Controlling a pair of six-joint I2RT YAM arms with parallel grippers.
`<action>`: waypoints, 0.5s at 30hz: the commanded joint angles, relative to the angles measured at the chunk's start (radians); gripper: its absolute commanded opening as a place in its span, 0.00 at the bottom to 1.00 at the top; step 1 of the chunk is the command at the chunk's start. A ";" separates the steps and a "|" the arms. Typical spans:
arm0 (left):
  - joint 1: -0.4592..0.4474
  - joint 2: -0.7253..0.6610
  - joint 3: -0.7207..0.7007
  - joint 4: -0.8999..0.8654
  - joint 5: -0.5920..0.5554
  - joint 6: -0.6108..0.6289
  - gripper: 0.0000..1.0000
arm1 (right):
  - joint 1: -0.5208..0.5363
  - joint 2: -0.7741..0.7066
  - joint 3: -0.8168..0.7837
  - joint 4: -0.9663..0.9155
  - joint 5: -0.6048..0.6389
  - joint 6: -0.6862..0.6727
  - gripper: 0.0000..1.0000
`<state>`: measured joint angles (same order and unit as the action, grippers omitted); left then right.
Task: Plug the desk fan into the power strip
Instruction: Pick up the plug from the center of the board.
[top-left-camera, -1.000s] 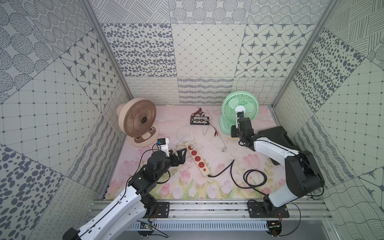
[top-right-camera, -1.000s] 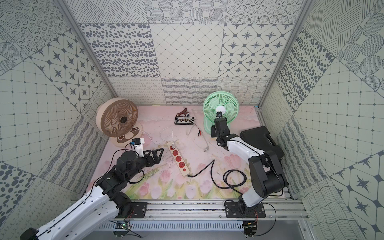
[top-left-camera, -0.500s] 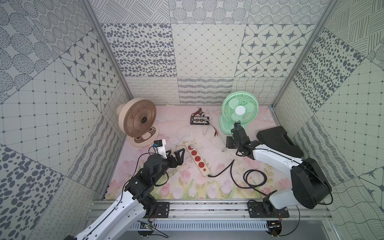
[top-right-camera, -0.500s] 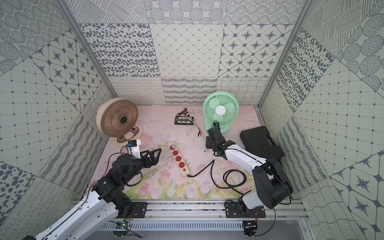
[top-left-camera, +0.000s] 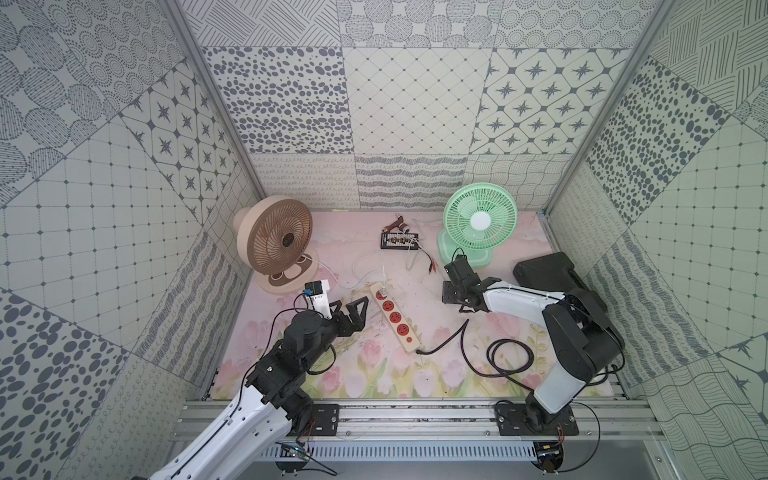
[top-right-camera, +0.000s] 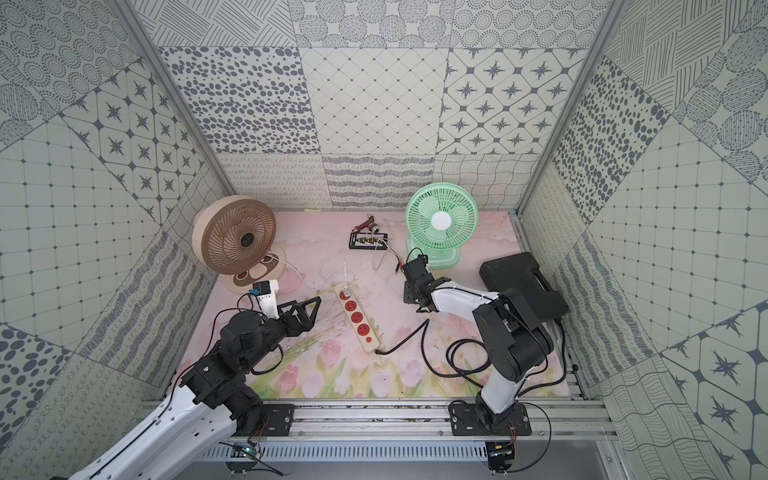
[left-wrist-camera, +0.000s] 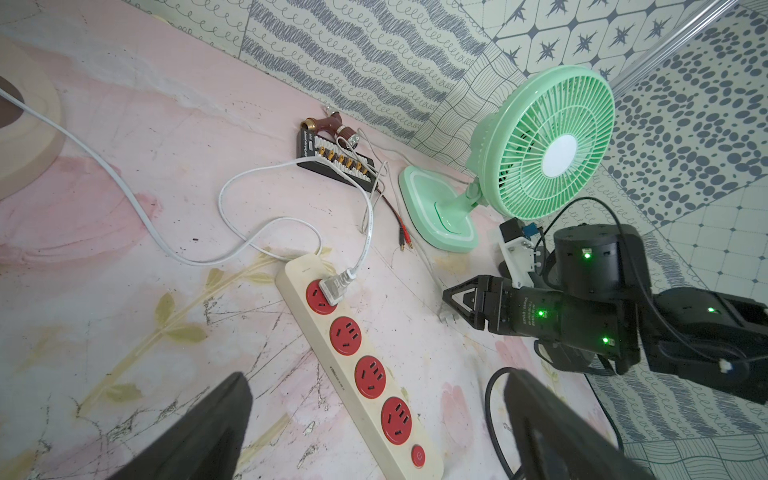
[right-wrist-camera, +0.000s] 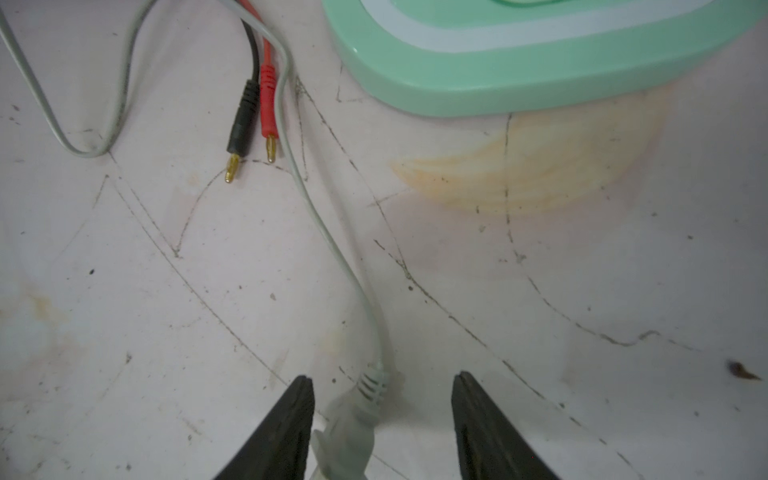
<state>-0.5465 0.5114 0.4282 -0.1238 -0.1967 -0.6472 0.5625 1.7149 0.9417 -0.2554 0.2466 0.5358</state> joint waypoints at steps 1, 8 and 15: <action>-0.002 -0.001 -0.002 0.005 0.007 0.000 0.99 | 0.006 0.033 0.038 -0.008 -0.034 0.019 0.56; -0.002 0.002 -0.003 0.006 0.008 0.001 0.99 | 0.022 0.051 0.033 -0.031 -0.061 0.033 0.51; -0.002 -0.002 -0.001 0.007 0.019 0.001 0.99 | 0.042 0.001 0.009 -0.046 -0.043 0.030 0.33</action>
<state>-0.5468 0.5117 0.4282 -0.1238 -0.1940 -0.6479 0.5968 1.7535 0.9630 -0.2909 0.2054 0.5625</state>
